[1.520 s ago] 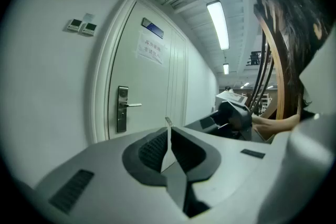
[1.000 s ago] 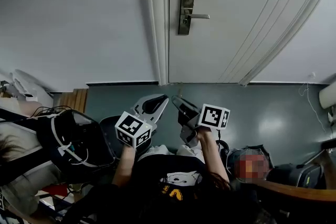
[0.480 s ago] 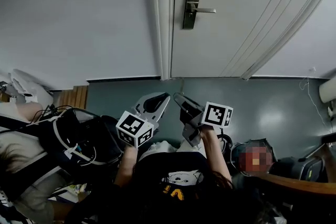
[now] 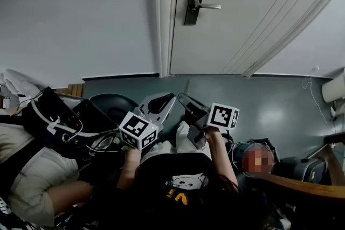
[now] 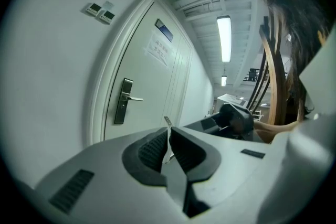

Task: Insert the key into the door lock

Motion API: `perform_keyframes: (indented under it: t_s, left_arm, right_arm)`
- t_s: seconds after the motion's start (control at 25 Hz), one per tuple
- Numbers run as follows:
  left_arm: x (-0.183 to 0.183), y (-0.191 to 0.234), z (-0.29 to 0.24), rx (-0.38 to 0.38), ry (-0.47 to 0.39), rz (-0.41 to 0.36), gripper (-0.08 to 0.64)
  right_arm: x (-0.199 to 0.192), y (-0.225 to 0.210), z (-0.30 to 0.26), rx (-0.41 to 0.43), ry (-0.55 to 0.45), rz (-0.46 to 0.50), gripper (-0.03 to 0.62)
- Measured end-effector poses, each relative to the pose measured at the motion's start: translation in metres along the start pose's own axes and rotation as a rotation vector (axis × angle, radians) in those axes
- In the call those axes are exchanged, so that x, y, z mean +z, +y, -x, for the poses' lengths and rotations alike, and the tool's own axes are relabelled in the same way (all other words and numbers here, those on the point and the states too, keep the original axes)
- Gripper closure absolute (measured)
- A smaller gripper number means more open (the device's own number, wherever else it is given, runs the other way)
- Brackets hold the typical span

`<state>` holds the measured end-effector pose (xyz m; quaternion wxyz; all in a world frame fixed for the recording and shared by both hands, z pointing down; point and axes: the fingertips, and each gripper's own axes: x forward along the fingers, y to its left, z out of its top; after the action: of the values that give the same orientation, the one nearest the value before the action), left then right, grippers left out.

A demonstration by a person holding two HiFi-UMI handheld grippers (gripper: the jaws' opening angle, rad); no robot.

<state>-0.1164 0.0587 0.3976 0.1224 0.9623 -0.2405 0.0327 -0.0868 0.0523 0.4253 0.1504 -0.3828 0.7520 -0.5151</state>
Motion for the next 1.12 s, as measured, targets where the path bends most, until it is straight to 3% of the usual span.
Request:
perform_keyframes:
  t_s: [0.12, 0.36, 0.6, 0.84, 1.12]
  left_arm:
    - [0.0, 0.005, -0.009, -0.002, -0.011, 0.0, 0.535]
    - [0.0, 0.024, -0.07, 0.048, 0.0, 0.029, 0.535]
    - [0.03, 0.064, -0.074, 0.05, -0.035, 0.022, 0.535]
    - [0.047, 0.076, -0.084, 0.085, -0.055, 0.007, 0.535]
    - [0.053, 0.094, -0.189, 0.162, -0.017, 0.003, 0.535]
  right_arm:
    - [0.009, -0.006, -0.005, 0.008, 0.01, -0.002, 0.571]
    - [0.063, -0.049, -0.008, 0.016, 0.039, -0.033, 0.571]
    - [0.093, -0.039, -0.053, 0.015, 0.041, -0.016, 0.571]
    - [0.114, -0.035, -0.073, 0.044, 0.089, 0.012, 0.571]
    - [0.198, -0.097, -0.067, 0.08, 0.146, -0.033, 0.571]
